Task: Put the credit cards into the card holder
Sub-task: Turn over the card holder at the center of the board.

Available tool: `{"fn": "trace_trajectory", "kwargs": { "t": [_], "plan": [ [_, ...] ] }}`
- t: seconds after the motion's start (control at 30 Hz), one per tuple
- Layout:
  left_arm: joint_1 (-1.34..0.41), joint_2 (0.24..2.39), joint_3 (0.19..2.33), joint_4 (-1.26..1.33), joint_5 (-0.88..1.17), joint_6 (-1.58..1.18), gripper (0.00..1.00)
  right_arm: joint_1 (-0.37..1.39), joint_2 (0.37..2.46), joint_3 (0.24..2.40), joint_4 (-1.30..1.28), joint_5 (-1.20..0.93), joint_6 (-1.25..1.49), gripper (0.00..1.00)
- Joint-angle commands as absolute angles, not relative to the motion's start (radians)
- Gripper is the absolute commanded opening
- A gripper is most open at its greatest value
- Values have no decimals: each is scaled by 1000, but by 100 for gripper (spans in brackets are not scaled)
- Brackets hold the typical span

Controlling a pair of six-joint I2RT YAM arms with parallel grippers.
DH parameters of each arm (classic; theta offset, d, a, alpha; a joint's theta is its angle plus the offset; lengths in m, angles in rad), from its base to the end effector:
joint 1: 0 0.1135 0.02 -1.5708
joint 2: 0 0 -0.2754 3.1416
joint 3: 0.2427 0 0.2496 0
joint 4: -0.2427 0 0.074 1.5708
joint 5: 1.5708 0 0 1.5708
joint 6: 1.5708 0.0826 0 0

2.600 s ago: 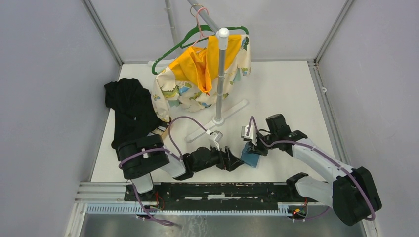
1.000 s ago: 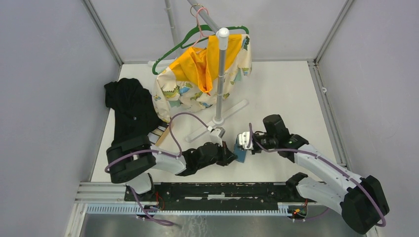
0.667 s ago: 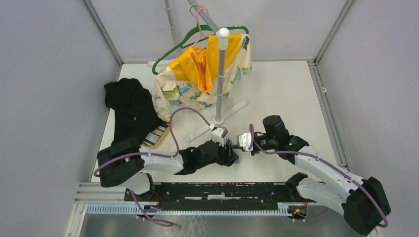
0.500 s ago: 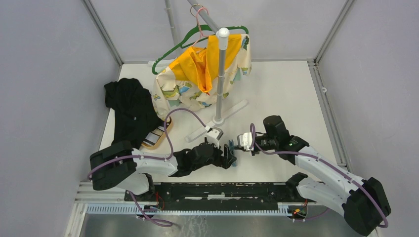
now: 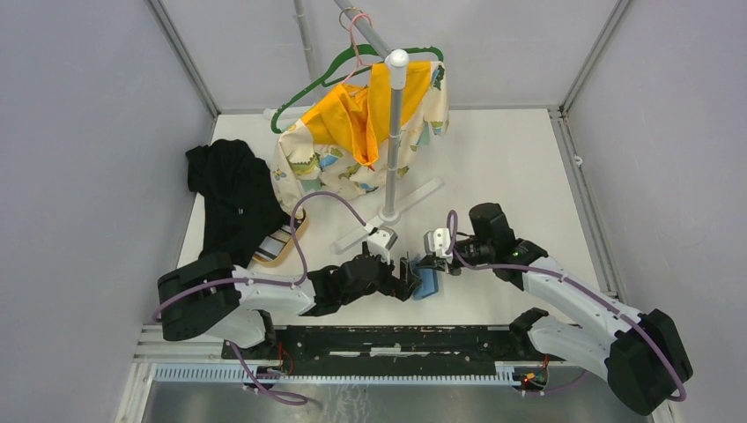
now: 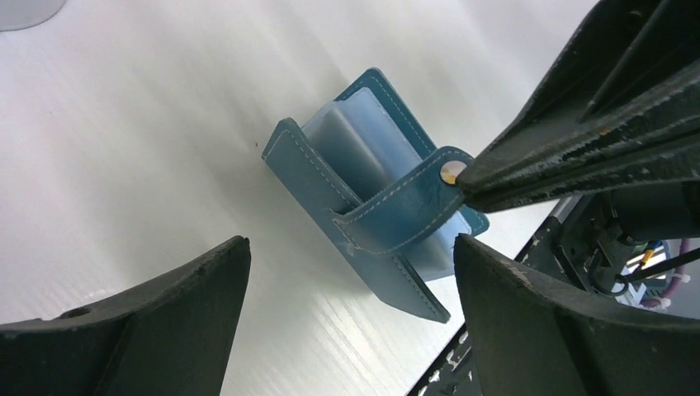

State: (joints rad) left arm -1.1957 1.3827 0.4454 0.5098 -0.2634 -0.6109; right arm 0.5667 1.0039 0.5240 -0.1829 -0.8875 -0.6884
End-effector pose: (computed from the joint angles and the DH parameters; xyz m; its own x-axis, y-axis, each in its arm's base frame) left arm 0.1300 -0.2714 0.1605 -0.5899 -0.0134 -0.8073 0.5777 0.6916 -0.4336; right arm 0.1463 0.1690 0.2095 0.1421 -0.3850 -0.9119 -0.9899 -0.0519 -0.1323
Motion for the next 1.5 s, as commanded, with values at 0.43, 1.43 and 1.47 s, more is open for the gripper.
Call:
{"fn": "trace_trajectory", "kwargs": {
  "t": [0.43, 1.43, 1.47],
  "plan": [
    [-1207, 1433, 521, 514, -356, -594, 4, 544, 997, 522, -151, -915, -672, 11],
    [-984, 1473, 610, 399, 81, -302, 2, 560, 1094, 444, -411, -693, -1273, 27],
    [-973, 1487, 618, 403, 102, -302, 2, 569, 1101, 443, -410, -671, -1276, 27]
  ]
}}
